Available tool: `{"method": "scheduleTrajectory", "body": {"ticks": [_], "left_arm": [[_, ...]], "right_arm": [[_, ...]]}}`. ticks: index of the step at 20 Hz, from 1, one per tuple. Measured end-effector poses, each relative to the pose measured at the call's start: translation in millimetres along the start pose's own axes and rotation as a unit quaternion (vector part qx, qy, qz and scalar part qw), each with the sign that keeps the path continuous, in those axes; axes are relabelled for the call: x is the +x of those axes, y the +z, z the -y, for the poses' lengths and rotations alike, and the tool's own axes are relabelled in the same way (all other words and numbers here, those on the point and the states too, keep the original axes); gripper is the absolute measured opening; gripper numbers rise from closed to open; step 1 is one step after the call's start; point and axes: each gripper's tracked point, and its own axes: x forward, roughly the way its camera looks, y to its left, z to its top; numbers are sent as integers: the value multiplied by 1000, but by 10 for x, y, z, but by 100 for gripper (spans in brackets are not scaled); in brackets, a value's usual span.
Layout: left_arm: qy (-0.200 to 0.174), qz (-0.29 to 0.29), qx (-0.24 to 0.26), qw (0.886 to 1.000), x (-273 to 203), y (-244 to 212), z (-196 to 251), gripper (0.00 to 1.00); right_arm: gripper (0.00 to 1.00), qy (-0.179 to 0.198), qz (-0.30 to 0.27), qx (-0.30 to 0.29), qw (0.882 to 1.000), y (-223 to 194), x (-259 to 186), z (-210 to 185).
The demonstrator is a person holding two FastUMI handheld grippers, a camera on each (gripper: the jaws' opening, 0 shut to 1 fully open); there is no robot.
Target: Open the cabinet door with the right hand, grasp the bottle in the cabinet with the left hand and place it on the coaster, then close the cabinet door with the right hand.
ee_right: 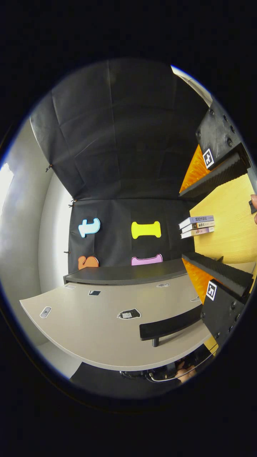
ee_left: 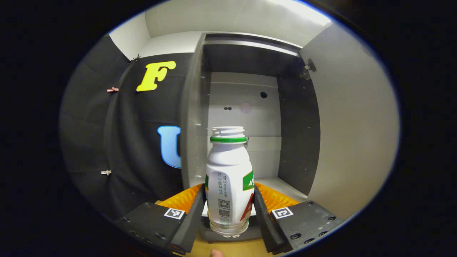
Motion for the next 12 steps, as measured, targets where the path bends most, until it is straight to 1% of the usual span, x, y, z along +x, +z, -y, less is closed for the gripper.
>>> {"method": "scheduleTrajectory", "body": {"ticks": [5, 8, 12], "left_arm": [[8, 11, 6, 1000, -641, -182, -364, 73], [7, 14, 15, 1000, -994, -429, -479, 74], [10, 21, 3, 1000, -1417, -783, -555, 74]], "right_arm": [[97, -21, 14, -6, 1000, 50, 18, 70], [97, -27, 18, -12, 999, 50, 10, 41], [98, -33, 23, -22, 999, 54, -5, -27]]}}
